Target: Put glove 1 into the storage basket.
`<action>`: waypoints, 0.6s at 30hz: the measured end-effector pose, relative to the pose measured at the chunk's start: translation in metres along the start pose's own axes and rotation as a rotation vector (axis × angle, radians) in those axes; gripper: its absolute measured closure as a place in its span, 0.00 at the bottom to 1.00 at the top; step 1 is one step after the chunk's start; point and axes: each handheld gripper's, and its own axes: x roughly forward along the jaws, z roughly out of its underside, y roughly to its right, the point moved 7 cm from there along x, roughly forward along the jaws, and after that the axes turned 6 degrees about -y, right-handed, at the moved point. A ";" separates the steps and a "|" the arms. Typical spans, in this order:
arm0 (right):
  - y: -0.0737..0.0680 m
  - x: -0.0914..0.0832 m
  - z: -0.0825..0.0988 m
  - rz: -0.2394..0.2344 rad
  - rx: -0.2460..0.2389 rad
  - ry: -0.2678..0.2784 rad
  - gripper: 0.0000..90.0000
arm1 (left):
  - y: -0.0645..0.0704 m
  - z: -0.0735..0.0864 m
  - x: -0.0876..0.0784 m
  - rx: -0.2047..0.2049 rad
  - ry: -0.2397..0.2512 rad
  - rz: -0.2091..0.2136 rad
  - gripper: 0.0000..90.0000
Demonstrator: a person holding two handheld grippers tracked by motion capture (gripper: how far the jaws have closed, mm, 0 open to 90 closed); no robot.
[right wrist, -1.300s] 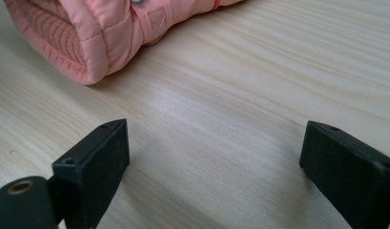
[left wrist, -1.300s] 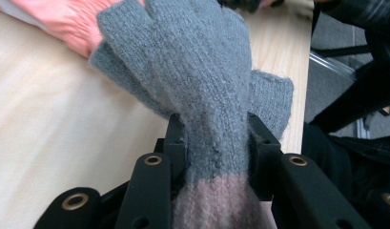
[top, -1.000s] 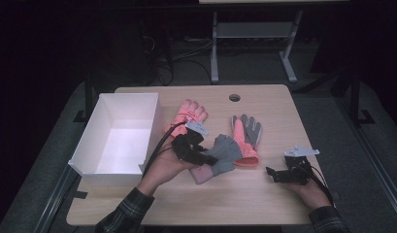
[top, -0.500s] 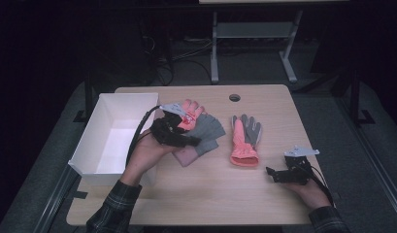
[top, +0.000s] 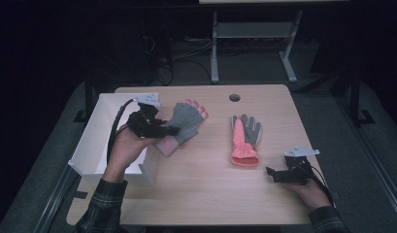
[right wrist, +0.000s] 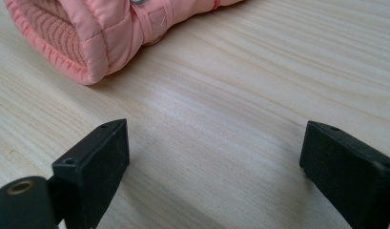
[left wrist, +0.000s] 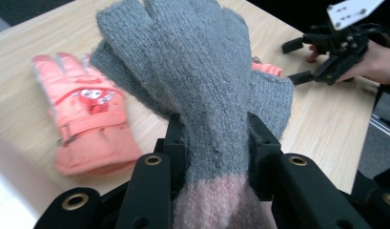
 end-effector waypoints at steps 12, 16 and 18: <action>0.000 0.000 0.000 0.000 0.000 0.000 0.10 | -0.037 0.014 -0.031 -0.077 0.048 -0.093 0.75; 0.000 0.000 0.000 0.000 0.000 0.000 0.10 | -0.050 0.021 -0.041 -0.108 0.060 -0.133 0.75; 0.000 0.000 0.000 0.000 0.000 0.000 0.10 | -0.056 0.024 -0.045 -0.118 0.059 -0.154 0.75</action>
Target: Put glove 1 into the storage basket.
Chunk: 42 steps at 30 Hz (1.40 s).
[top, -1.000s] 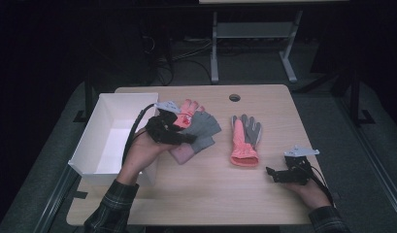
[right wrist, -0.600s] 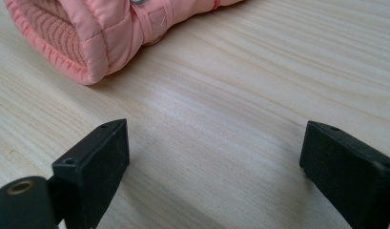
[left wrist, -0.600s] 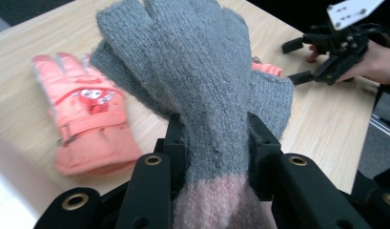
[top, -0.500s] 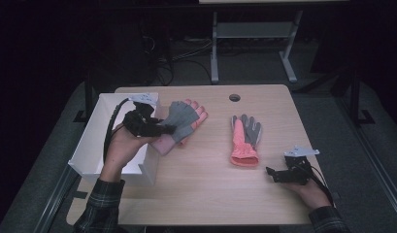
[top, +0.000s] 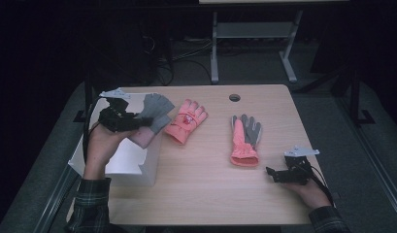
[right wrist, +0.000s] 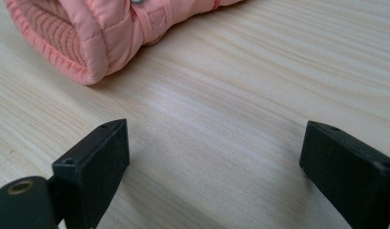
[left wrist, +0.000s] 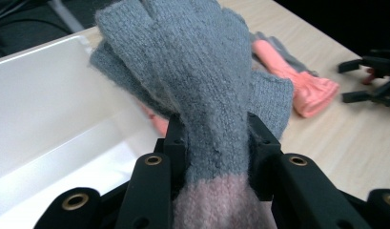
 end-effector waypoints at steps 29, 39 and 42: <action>0.000 0.000 0.000 0.000 -0.001 0.000 0.10 | -0.101 0.061 0.026 -0.215 -0.070 -0.213 0.75; 0.000 0.000 0.000 0.000 0.000 0.000 0.10 | -0.121 0.085 0.047 -0.234 -0.155 -0.255 0.75; 0.000 0.000 0.000 0.000 0.000 0.000 0.10 | -0.125 0.090 0.051 -0.240 -0.175 -0.275 0.74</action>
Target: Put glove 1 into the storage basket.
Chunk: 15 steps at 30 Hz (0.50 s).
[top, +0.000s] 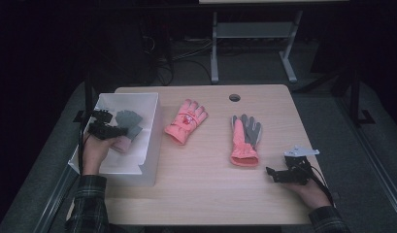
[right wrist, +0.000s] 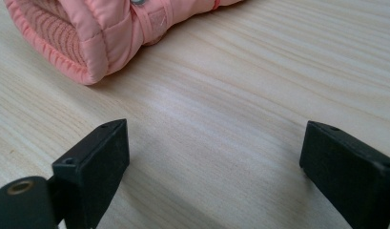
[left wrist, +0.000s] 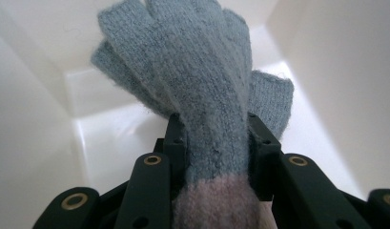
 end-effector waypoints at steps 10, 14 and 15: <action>0.000 0.000 0.000 0.000 0.001 -0.001 0.10 | -0.002 0.010 0.020 -0.008 -0.080 -0.021 0.74; 0.000 0.000 0.000 0.000 0.000 0.000 0.10 | -0.003 0.013 0.025 -0.005 -0.100 -0.018 0.73; 0.000 0.000 0.000 0.000 0.001 0.000 0.10 | -0.003 0.013 0.025 -0.007 -0.102 -0.023 0.72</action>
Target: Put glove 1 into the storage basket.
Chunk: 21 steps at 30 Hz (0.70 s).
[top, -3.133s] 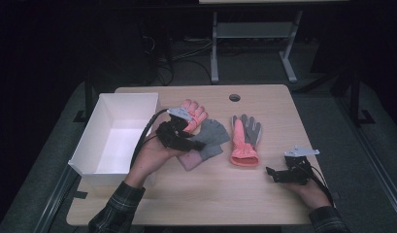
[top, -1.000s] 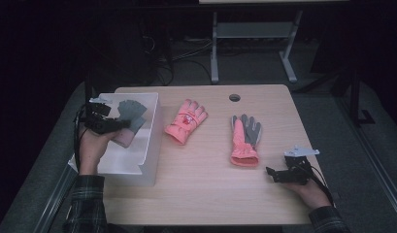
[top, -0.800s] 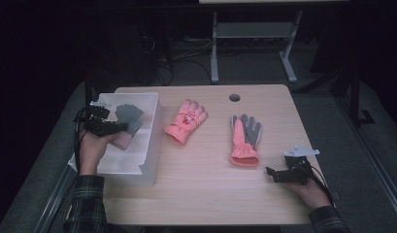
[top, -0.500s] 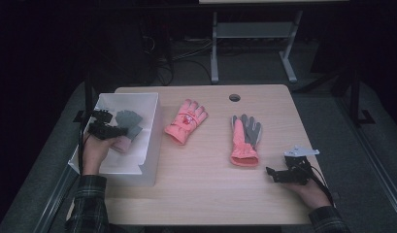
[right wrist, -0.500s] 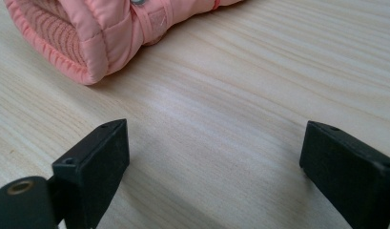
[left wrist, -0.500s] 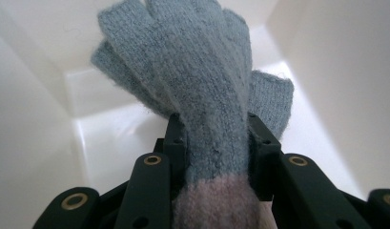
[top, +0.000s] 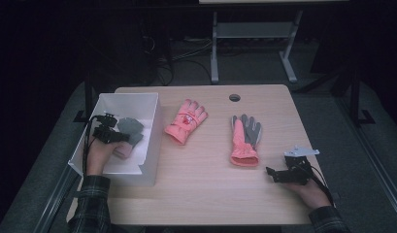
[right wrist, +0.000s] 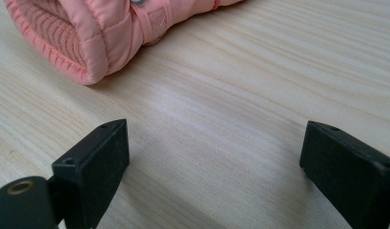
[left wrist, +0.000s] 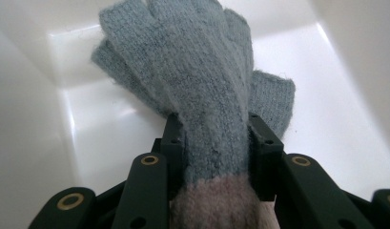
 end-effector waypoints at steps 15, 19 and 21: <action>0.000 0.000 0.000 0.000 0.000 0.000 0.10 | 0.005 -0.003 0.002 -0.007 -0.031 -0.067 0.32; 0.000 0.000 0.000 0.000 0.000 0.000 0.10 | 0.007 -0.009 -0.009 -0.009 0.016 -0.063 0.26; 0.000 0.000 0.000 0.000 0.000 0.000 0.10 | 0.009 -0.011 -0.015 0.000 0.032 -0.052 0.23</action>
